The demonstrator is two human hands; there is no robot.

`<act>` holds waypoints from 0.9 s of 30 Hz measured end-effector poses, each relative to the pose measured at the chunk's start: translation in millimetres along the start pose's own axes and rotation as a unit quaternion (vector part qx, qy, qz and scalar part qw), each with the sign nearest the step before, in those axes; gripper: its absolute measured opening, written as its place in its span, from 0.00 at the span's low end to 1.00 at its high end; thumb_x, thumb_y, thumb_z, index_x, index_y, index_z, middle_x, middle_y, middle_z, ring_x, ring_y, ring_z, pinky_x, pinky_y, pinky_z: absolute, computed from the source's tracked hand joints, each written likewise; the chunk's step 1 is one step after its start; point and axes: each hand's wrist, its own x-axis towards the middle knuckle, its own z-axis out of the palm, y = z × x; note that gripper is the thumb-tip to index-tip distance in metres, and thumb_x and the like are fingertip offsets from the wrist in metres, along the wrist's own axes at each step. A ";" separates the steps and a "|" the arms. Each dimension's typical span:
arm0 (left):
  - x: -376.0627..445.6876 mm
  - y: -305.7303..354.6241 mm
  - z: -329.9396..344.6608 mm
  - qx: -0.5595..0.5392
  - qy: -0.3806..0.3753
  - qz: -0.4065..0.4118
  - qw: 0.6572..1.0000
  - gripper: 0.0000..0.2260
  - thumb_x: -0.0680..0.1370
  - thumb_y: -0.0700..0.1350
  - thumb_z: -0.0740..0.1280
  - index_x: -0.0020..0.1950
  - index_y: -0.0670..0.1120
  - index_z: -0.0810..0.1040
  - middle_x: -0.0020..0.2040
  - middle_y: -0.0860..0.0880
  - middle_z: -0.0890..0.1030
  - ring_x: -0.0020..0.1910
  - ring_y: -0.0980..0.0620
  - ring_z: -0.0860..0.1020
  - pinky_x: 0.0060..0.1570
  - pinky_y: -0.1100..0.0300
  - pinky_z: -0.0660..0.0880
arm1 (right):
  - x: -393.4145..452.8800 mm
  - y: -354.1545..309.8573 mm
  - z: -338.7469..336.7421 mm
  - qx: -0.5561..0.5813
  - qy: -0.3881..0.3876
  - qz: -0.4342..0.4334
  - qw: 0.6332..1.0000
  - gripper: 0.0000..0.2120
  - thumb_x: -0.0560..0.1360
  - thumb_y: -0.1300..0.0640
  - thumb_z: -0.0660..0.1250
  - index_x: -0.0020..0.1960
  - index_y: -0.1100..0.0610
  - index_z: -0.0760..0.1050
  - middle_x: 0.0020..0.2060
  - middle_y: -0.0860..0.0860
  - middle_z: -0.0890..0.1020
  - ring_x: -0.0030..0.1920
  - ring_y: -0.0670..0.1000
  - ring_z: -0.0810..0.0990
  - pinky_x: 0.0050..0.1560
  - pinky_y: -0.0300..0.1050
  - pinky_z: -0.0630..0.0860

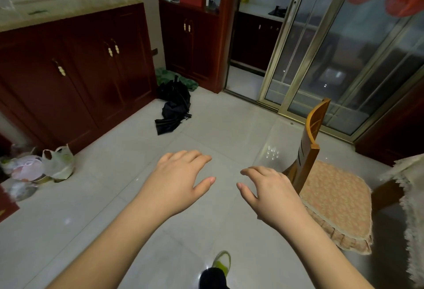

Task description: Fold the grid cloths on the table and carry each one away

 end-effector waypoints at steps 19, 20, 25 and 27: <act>297.3 -40.3 5.7 -0.035 -0.030 0.047 0.998 0.38 0.69 0.68 0.36 0.74 0.58 0.65 0.71 0.60 0.68 0.72 0.57 0.64 0.70 0.59 0.56 | 239.5 110.2 -50.0 0.016 0.000 0.061 0.998 0.21 0.81 0.40 0.51 0.71 0.45 0.67 0.67 0.42 0.73 0.67 0.47 0.70 0.67 0.44 0.63; 310.4 -45.7 5.4 -0.035 -0.031 0.051 0.998 0.38 0.69 0.68 0.36 0.74 0.58 0.65 0.71 0.60 0.68 0.72 0.57 0.64 0.70 0.59 0.56 | 252.0 110.8 -50.7 0.018 0.001 0.064 0.998 0.21 0.81 0.40 0.51 0.71 0.45 0.67 0.67 0.42 0.73 0.67 0.47 0.70 0.67 0.44 0.63; 378.7 -87.3 9.2 -0.035 -0.028 0.079 0.996 0.36 0.71 0.68 0.40 0.72 0.57 0.68 0.69 0.60 0.70 0.69 0.56 0.67 0.68 0.58 0.59 | 325.2 106.2 -53.0 0.013 0.009 0.086 0.996 0.21 0.81 0.41 0.51 0.71 0.45 0.66 0.68 0.42 0.72 0.67 0.47 0.70 0.67 0.44 0.62; 405.5 -107.7 8.4 -0.033 -0.027 0.094 0.995 0.34 0.72 0.67 0.42 0.71 0.56 0.70 0.67 0.58 0.72 0.68 0.55 0.69 0.67 0.57 0.61 | 355.7 102.0 -54.4 0.012 0.014 0.099 0.995 0.20 0.82 0.41 0.52 0.71 0.45 0.67 0.68 0.43 0.72 0.68 0.48 0.70 0.66 0.44 0.62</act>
